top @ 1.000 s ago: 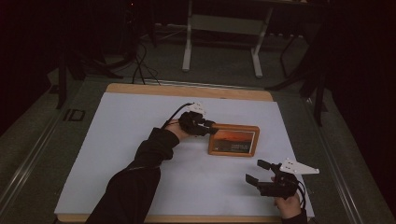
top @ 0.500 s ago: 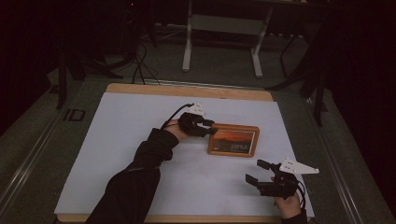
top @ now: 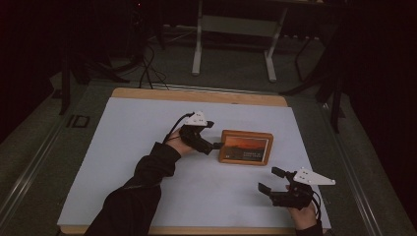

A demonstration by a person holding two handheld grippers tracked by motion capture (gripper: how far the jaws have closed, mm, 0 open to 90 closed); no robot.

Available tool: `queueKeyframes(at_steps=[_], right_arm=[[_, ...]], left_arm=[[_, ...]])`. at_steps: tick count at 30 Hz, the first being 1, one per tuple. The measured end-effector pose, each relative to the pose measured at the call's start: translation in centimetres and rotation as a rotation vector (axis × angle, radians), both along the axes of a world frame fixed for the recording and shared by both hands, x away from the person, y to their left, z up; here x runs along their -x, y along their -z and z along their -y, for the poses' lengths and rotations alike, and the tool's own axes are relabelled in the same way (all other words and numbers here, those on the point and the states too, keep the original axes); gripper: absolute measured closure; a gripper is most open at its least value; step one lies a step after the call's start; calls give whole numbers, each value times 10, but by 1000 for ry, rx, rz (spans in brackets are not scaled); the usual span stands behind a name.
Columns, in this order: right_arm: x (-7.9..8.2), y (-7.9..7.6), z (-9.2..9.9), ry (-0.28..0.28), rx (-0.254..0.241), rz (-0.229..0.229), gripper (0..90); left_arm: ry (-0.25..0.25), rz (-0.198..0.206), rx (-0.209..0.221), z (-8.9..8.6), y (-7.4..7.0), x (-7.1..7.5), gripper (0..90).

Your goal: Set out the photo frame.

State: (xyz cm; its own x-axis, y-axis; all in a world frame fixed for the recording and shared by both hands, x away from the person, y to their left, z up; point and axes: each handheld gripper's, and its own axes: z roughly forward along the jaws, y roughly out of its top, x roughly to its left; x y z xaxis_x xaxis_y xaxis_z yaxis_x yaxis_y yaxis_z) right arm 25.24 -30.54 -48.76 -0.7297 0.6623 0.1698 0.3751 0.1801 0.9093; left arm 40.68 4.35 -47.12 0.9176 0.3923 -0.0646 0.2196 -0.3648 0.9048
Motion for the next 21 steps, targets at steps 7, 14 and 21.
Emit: queueKeyframes(at_steps=[7, 14, 21], right_arm=[[0, 2, -4, 23, 41, 23, 138], [-1, 2, -6, 29, 42, 26, 139], [-1, 3, -10, 23, 55, 26, 139]], left_arm=[[-21, -40, 47, -13, -3, 23, 24], [-43, -53, 27, -24, -4, 52, 23], [-55, -81, 31, -39, 7, 76, 20]])
